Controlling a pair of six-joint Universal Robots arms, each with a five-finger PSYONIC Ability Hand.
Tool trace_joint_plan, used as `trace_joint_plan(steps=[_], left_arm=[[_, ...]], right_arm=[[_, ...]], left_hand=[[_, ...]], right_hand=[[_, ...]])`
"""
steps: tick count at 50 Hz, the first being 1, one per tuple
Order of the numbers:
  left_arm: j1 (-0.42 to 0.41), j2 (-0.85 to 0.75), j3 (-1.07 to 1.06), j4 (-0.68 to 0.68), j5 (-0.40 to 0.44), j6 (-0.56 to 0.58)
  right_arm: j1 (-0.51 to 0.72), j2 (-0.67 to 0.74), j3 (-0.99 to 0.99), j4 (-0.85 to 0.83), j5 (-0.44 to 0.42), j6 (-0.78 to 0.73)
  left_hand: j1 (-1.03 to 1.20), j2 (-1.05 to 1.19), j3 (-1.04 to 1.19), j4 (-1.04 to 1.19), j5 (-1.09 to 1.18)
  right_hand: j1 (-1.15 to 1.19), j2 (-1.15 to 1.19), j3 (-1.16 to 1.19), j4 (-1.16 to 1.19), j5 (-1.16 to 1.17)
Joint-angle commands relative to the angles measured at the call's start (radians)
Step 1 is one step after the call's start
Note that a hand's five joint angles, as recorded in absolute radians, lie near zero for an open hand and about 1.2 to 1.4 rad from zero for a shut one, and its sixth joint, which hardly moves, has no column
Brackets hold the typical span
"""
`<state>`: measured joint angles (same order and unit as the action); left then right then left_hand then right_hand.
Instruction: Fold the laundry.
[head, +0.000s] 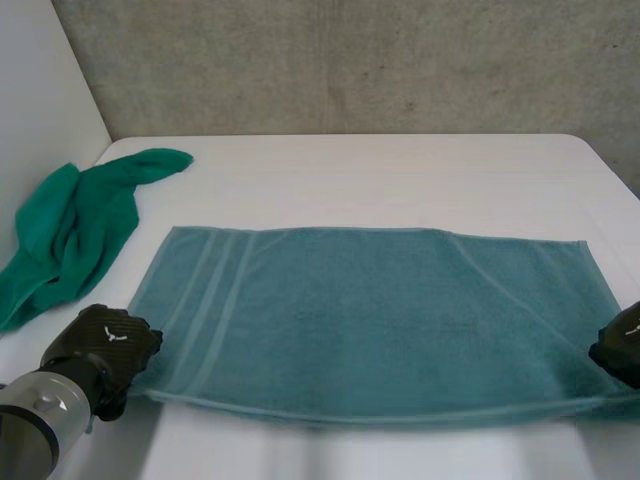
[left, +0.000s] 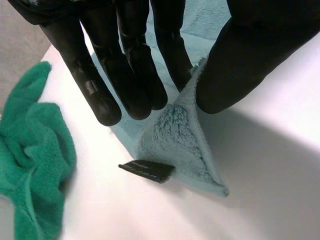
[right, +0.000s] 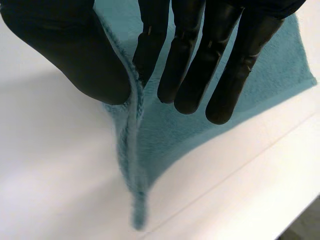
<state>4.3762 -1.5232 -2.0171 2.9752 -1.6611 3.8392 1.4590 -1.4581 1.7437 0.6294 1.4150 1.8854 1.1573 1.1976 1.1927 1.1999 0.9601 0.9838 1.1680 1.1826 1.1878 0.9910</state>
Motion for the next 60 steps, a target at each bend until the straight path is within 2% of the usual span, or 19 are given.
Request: trace_joint_plan(steps=[1, 9, 15, 23, 32, 33, 34, 35, 36, 37, 38, 41, 44, 48, 53, 60], left_arm=[[0.003, -0.216, 0.156, 0.189, -0.003, 0.033], [-0.014, -0.475, 0.398, 0.381, -0.008, 0.034], [-0.024, -0.675, 0.595, 0.543, -0.022, 0.048], [-0.04, -0.925, 0.909, 0.556, -0.095, 0.118], [-0.053, -1.052, 1.069, 0.564, -0.097, 0.137], [-0.055, -1.057, 1.075, 0.564, -0.098, 0.137], [-0.055, -1.06, 1.078, 0.564, -0.097, 0.135], [-0.058, -1.062, 1.077, 0.564, -0.097, 0.135], [-0.063, -1.062, 1.075, 0.564, -0.097, 0.137], [-0.069, -1.062, 1.072, 0.564, -0.098, 0.137], [-0.075, -1.062, 1.071, 0.564, -0.094, 0.135], [-0.099, -1.051, 1.06, 0.559, -0.098, 0.126], [-0.109, -1.017, 1.014, 0.555, -0.1, 0.125], [-0.112, -0.878, 0.881, 0.553, -0.094, 0.102], [-0.113, -0.734, 0.724, 0.553, -0.089, 0.017], [-0.115, -0.537, 0.519, 0.51, -0.075, -0.187]], right_arm=[[0.102, 0.192, -0.127, -0.229, 0.012, 0.087], [0.236, 0.375, -0.317, -0.463, 0.119, 0.11], [0.267, 0.522, -0.446, -0.681, 0.119, 0.107], [0.291, 0.708, -0.628, -0.827, 0.124, 0.086], [0.293, 0.837, -0.759, -0.846, 0.133, 0.104], [0.293, 0.838, -0.762, -0.846, 0.134, 0.104], [0.294, 0.841, -0.765, -0.846, 0.139, 0.104], [0.296, 0.84, -0.762, -0.846, 0.14, 0.106], [0.297, 0.837, -0.76, -0.846, 0.144, 0.112], [0.299, 0.834, -0.759, -0.846, 0.148, 0.121], [0.3, 0.819, -0.754, -0.844, 0.154, 0.147], [0.297, 0.77, -0.745, -0.841, 0.162, 0.216], [0.29, 0.655, -0.711, -0.827, 0.159, 0.342], [0.282, 0.501, -0.632, -0.778, 0.133, 0.487], [0.187, 0.363, -0.531, -0.601, 0.03, 0.595], [0.049, 0.315, -0.376, -0.439, -0.139, 0.627]], left_hand=[[0.239, 0.199, 0.204, 0.196, 0.262], [0.239, 0.199, 0.204, 0.196, 0.262], [0.239, 0.199, 0.204, 0.196, 0.262], [0.239, 0.199, 0.204, 0.196, 0.262], [0.239, 0.199, 0.204, 0.196, 0.262], [0.239, 0.199, 0.204, 0.196, 0.262], [0.219, 0.179, 0.184, 0.176, 0.242], [-0.296, -0.336, -0.331, -0.338, -0.273], [-0.609, -0.649, -0.644, -0.651, -0.586], [-0.845, -0.885, -0.88, -0.887, -0.822], [-0.983, -1.023, -1.018, -1.025, -0.96], [-0.983, -1.023, -1.018, -1.025, -0.96], [-0.983, -1.023, -1.018, -1.025, -0.96], [-0.983, -1.023, -1.018, -1.025, -0.96], [-0.983, -1.023, -1.018, -1.025, -0.96], [-0.976, -1.016, -1.011, -1.019, -0.953]], right_hand=[[0.412, 0.228, 0.214, 0.208, 0.231], [0.412, 0.228, 0.214, 0.208, 0.231], [0.412, 0.228, 0.214, 0.208, 0.231], [0.412, 0.228, 0.214, 0.208, 0.231], [0.412, 0.228, 0.214, 0.208, 0.231], [0.412, 0.228, 0.214, 0.208, 0.231], [0.108, -0.076, -0.09, -0.096, -0.073], [-0.081, -0.265, -0.28, -0.285, -0.263], [-0.338, -0.523, -0.537, -0.542, -0.52], [-0.629, -0.813, -0.827, -0.833, -0.811], [-0.809, -0.993, -1.008, -1.013, -0.991], [-0.809, -0.993, -1.008, -1.013, -0.991], [-0.809, -0.993, -1.008, -1.013, -0.991], [-0.809, -0.993, -1.008, -1.013, -0.991], [-0.809, -0.993, -1.008, -1.013, -0.991], [-0.752, -0.937, -0.951, -0.956, -0.934]])
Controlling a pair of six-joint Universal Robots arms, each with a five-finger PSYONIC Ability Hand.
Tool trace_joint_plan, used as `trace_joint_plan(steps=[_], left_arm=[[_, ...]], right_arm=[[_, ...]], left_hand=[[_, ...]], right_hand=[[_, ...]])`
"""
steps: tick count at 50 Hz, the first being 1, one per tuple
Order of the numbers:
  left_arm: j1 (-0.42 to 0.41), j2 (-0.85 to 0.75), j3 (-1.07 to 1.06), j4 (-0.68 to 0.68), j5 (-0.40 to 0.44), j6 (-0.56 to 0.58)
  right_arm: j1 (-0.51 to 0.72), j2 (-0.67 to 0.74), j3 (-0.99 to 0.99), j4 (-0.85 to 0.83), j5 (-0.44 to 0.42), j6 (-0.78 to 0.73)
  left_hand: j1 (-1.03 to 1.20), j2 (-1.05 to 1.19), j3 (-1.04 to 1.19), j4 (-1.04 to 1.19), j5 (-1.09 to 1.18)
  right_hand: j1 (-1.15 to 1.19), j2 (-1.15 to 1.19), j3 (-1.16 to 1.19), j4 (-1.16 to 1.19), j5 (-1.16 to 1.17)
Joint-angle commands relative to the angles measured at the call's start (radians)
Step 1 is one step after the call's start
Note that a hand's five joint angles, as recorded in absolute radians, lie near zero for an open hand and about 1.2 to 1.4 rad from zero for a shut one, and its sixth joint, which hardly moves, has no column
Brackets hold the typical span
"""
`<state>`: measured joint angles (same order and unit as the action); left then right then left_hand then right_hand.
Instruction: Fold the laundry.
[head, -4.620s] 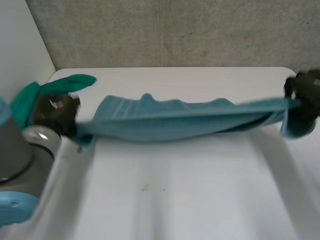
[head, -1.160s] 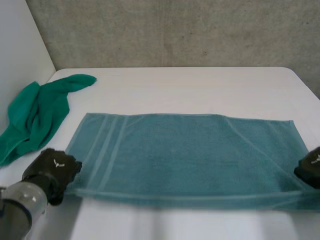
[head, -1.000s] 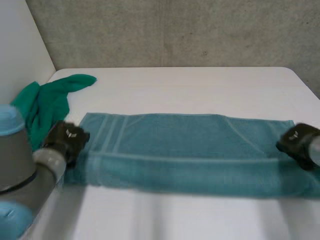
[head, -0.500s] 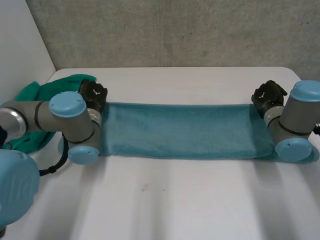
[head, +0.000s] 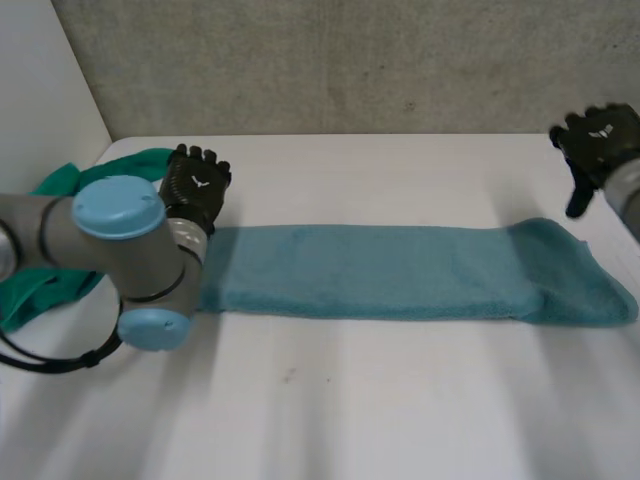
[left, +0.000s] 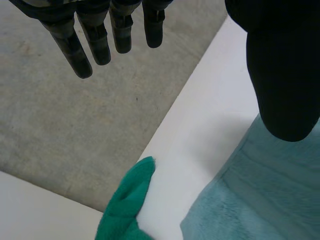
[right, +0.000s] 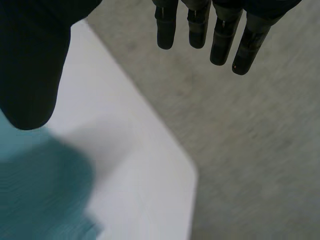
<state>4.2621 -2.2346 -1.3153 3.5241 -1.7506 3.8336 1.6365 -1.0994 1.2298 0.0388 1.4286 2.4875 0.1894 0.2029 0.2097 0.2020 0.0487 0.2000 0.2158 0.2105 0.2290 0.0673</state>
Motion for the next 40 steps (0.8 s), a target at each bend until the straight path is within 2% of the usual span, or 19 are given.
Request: trace_joint_plan(steps=[1, 4, 11, 16, 24, 25, 28, 40], left_arm=[[-0.001, 0.187, -0.199, -0.045, 0.02, -0.198], [0.001, 0.233, -0.255, -0.068, 0.055, -0.259], [0.01, 0.265, -0.344, -0.076, 0.086, -0.29], [0.012, 0.263, -0.357, -0.074, 0.086, -0.292], [0.015, 0.263, -0.36, -0.071, 0.086, -0.293], [0.015, 0.263, -0.36, -0.071, 0.086, -0.293], [0.016, 0.263, -0.361, -0.071, 0.086, -0.293], [0.016, 0.268, -0.375, -0.067, 0.082, -0.293]], right_arm=[[-0.165, -0.046, 0.183, 0.156, -0.186, 0.025], [-0.236, -0.048, 0.269, 0.135, -0.247, 0.024], [-0.32, -0.031, 0.401, -0.003, -0.326, 0.01], [-0.336, -0.005, 0.424, -0.109, -0.335, 0.011], [-0.334, 0.049, 0.409, -0.148, -0.333, 0.01], [-0.334, 0.056, 0.405, -0.148, -0.333, 0.01], [-0.334, 0.076, 0.39, -0.155, -0.33, 0.007], [-0.411, 0.079, 0.321, -0.211, -0.312, -0.048]], left_hand=[[-0.008, -0.022, -0.028, -0.021, -0.042], [-0.005, -0.019, -0.026, -0.018, -0.039], [0.001, -0.013, -0.02, -0.012, -0.033], [0.004, -0.01, -0.017, -0.009, -0.03], [0.007, -0.007, -0.014, -0.006, -0.027], [0.007, -0.007, -0.014, -0.006, -0.027], [0.007, -0.007, -0.014, -0.006, -0.027], [0.007, -0.007, -0.014, -0.006, -0.027]], right_hand=[[0.107, 0.092, 0.097, 0.078, 0.066], [0.304, 0.288, 0.293, 0.275, 0.262], [0.361, 0.345, 0.35, 0.332, 0.319], [0.457, 0.442, 0.447, 0.428, 0.416], [0.68, 0.664, 0.67, 0.651, 0.638], [0.727, 0.711, 0.717, 0.698, 0.685], [1.195, 1.179, 1.184, 1.166, 1.153], [1.196, 1.18, 1.186, 1.167, 1.154]])
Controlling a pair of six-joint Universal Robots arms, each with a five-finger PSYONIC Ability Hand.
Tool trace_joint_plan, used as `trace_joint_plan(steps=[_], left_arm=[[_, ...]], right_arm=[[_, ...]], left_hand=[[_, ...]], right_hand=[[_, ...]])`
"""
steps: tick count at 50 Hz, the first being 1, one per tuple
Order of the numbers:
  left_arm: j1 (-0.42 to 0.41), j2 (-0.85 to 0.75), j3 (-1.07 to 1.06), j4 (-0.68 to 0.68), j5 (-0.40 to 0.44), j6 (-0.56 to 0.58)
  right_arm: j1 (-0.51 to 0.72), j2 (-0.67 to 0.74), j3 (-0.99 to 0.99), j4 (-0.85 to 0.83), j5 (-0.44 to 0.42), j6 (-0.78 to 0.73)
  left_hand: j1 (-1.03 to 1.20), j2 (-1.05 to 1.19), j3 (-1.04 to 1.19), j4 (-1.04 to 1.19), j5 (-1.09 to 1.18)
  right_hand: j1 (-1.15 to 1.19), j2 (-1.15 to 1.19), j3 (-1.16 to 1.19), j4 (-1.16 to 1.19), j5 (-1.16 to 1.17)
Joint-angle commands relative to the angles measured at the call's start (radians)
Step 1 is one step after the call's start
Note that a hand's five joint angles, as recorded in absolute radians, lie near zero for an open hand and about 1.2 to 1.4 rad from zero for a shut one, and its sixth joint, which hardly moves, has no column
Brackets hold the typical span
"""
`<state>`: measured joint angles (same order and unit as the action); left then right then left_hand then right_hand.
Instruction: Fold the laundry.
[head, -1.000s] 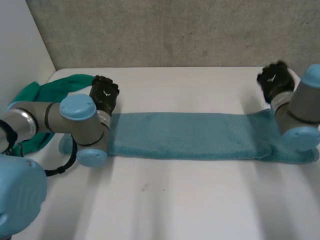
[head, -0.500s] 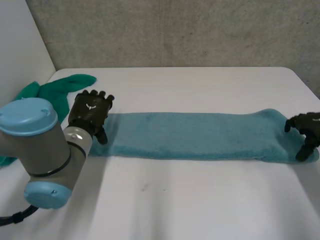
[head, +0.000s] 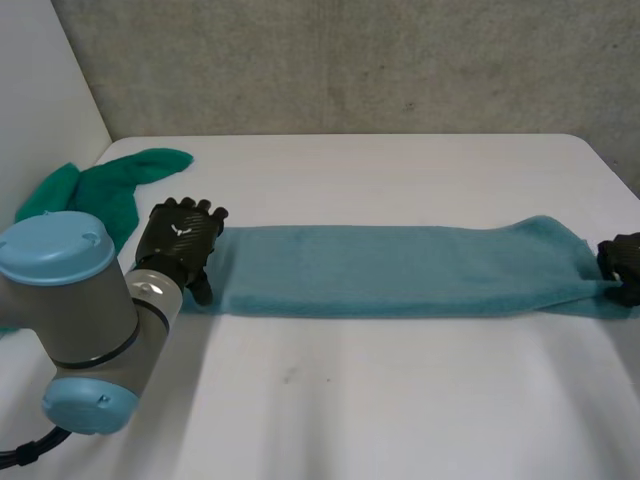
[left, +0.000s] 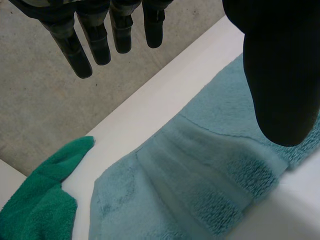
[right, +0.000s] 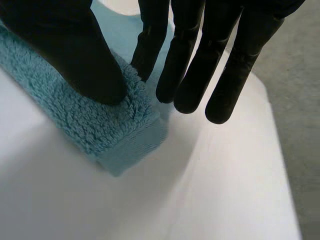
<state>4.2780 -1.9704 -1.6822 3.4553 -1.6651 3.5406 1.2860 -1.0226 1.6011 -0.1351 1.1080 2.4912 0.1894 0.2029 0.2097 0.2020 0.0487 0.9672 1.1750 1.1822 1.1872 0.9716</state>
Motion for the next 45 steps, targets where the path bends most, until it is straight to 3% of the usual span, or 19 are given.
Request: trace_joint_plan(steps=[1, 4, 8, 12, 16, 21, 24, 30, 40, 45], left_arm=[[0.0, 0.005, -0.008, 0.002, -0.004, 0.0], [0.0, 0.019, -0.011, 0.001, -0.005, -0.002], [0.0, 0.041, -0.031, 0.001, -0.004, -0.002], [0.0, 0.054, -0.04, 0.001, -0.004, -0.002], [0.005, 0.059, -0.045, 0.002, -0.004, -0.002], [0.005, 0.064, -0.045, 0.002, -0.005, -0.002], [0.005, 0.076, -0.047, 0.002, -0.007, -0.003], [0.005, 0.099, -0.048, 0.002, -0.012, -0.003], [0.002, 0.116, -0.05, 0.002, -0.015, -0.003], [-0.001, 0.114, -0.045, 0.002, -0.013, -0.003]], right_arm=[[-0.079, 0.007, -0.075, -0.052, 0.022, -0.087], [-0.128, 0.024, -0.116, -0.07, 0.076, -0.161], [-0.209, 0.061, -0.216, -0.064, 0.2, -0.369], [-0.218, 0.067, -0.248, -0.066, 0.22, -0.478], [-0.183, 0.041, -0.256, -0.066, 0.217, -0.471], [0.059, -0.046, -0.259, -0.078, 0.217, -0.459], [0.162, -0.063, -0.257, -0.078, 0.217, -0.459], [0.482, -0.065, -0.271, -0.103, 0.214, -0.459], [0.924, 0.091, -0.29, -0.181, 0.161, -0.469], [1.024, 0.164, -0.273, -0.178, 0.115, -0.475]], left_hand=[[0.007, -0.007, -0.014, -0.006, -0.027], [0.007, -0.007, -0.014, -0.006, -0.027], [0.007, -0.007, -0.014, -0.006, -0.027], [0.007, -0.007, -0.014, -0.006, -0.027], [0.007, -0.007, -0.014, -0.006, -0.027], [0.007, -0.007, -0.014, -0.006, -0.027], [0.007, -0.007, -0.014, -0.006, -0.027], [0.007, -0.007, -0.014, -0.006, -0.027], [0.007, -0.007, -0.014, -0.006, -0.027], [0.007, -0.007, -0.014, -0.006, -0.027]], right_hand=[[0.429, 0.221, 0.214, 0.209, 0.25], [0.429, 0.221, 0.214, 0.209, 0.25], [0.429, 0.221, 0.214, 0.209, 0.25], [0.429, 0.221, 0.214, 0.209, 0.25], [0.429, 0.221, 0.214, 0.209, 0.25], [0.429, 0.221, 0.214, 0.209, 0.25], [0.429, 0.221, 0.214, 0.209, 0.25], [0.429, 0.221, 0.214, 0.209, 0.25], [0.429, 0.221, 0.214, 0.209, 0.25], [0.429, 0.221, 0.214, 0.209, 0.25]])
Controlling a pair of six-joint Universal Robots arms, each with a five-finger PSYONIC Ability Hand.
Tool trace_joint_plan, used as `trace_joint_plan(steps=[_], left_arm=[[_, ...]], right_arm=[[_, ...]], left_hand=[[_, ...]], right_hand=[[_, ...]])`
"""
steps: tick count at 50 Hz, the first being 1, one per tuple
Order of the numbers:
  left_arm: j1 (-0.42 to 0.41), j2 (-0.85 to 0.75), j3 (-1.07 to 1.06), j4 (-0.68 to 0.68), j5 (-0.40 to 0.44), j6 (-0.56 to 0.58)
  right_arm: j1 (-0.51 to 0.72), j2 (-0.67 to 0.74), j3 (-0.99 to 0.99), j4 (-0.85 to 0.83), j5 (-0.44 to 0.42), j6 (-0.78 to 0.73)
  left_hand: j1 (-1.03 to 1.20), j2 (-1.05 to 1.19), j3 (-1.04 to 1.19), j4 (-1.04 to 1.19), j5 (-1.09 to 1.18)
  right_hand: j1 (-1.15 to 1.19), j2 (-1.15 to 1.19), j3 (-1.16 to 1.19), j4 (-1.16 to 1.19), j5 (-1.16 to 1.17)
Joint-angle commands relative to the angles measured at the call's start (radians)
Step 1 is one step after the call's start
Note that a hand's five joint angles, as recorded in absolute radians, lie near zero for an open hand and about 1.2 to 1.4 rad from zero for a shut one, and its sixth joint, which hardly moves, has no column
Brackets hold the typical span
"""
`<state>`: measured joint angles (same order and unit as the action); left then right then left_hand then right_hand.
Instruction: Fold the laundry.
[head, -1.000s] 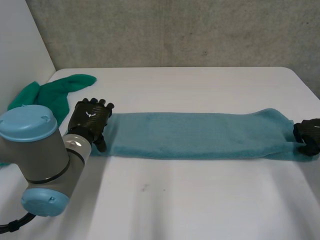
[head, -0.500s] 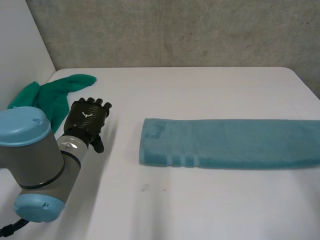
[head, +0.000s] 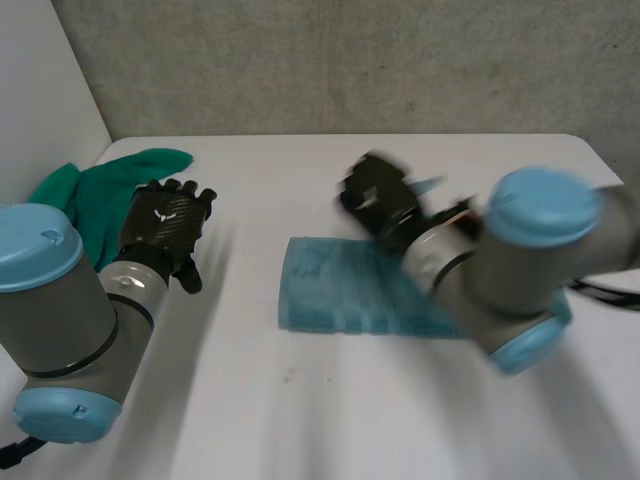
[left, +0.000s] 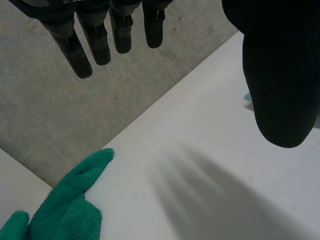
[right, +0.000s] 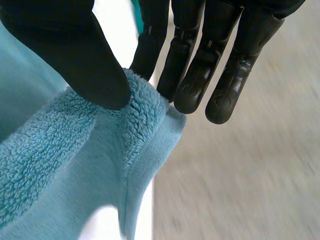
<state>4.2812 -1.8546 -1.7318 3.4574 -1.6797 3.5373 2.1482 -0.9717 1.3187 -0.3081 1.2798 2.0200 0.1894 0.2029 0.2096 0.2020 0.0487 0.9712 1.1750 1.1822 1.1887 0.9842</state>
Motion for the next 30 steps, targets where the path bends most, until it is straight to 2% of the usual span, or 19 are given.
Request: trace_joint_plan(steps=[1, 5, 6, 9, 10, 11, 16, 17, 21, 24, 27, 30], left_arm=[[-0.006, -0.002, 0.006, 0.0, 0.002, 0.0], [-0.009, -0.003, 0.017, 0.002, 0.005, 0.0], [-0.009, -0.005, 0.018, 0.002, 0.006, 0.0], [-0.015, -0.012, 0.041, 0.002, 0.006, 0.0], [-0.024, -0.012, 0.057, 0.003, 0.006, 0.0], [-0.03, -0.014, 0.066, 0.003, 0.006, 0.0], [-0.081, -0.044, 0.139, 0.008, 0.005, -0.003], [-0.092, -0.054, 0.153, 0.009, 0.005, -0.003], [-0.153, -0.109, 0.233, 0.014, 0.006, -0.001], [-0.214, -0.175, 0.31, 0.006, 0.011, 0.005], [-0.268, -0.258, 0.391, 0.0, 0.011, 0.006], [-0.3, -0.337, 0.457, -0.007, 0.011, 0.009]], right_arm=[[0.17, 0.12, 0.011, -0.003, -0.063, -0.006], [0.18, 0.13, 0.022, 0.003, -0.057, 0.0], [0.173, 0.116, 0.028, 0.004, -0.053, 0.005], [0.17, 0.096, 0.043, 0.0, -0.056, 0.035], [0.167, 0.059, 0.054, -0.003, -0.053, 0.078], [0.161, 0.042, 0.057, -0.002, -0.051, 0.103], [0.018, -0.12, 0.082, 0.007, -0.014, 0.409], [-0.028, -0.158, 0.091, 0.023, 0.013, 0.539], [-0.131, -0.215, 0.114, 0.134, 0.041, 0.794], [-0.204, -0.228, 0.138, 0.217, 0.032, 0.862], [-0.307, -0.234, 0.214, 0.288, 0.004, 0.838], [-0.382, -0.234, 0.304, 0.288, -0.042, 0.766]], left_hand=[[0.007, -0.007, -0.014, -0.006, -0.027], [0.007, -0.007, -0.014, -0.006, -0.027], [0.007, -0.007, -0.014, -0.006, -0.027], [0.004, -0.01, -0.017, -0.009, -0.03], [0.004, -0.01, -0.017, -0.009, -0.03], [0.004, -0.01, -0.017, -0.009, -0.03], [0.004, -0.01, -0.017, -0.009, -0.03], [0.004, -0.01, -0.017, -0.009, -0.03], [0.004, -0.01, -0.017, -0.009, -0.03], [0.007, -0.007, -0.014, -0.006, -0.027], [0.007, -0.007, -0.014, -0.006, -0.027], [0.007, -0.007, -0.014, -0.006, -0.027]], right_hand=[[0.425, 0.221, 0.214, 0.208, 0.238], [0.425, 0.221, 0.214, 0.208, 0.238], [0.353, 0.15, 0.142, 0.136, 0.166], [-0.238, -0.442, -0.449, -0.456, -0.426], [-0.624, -0.828, -0.835, -0.841, -0.811], [-0.761, -0.965, -0.973, -0.979, -0.949], [-0.797, -1.001, -1.008, -1.014, -0.984], [-0.797, -1.001, -1.008, -1.014, -0.984], [-0.797, -1.001, -1.008, -1.014, -0.984], [-0.797, -1.001, -1.008, -1.014, -0.984], [-0.797, -1.001, -1.008, -1.014, -0.984], [-0.797, -1.001, -1.008, -1.014, -0.984]])
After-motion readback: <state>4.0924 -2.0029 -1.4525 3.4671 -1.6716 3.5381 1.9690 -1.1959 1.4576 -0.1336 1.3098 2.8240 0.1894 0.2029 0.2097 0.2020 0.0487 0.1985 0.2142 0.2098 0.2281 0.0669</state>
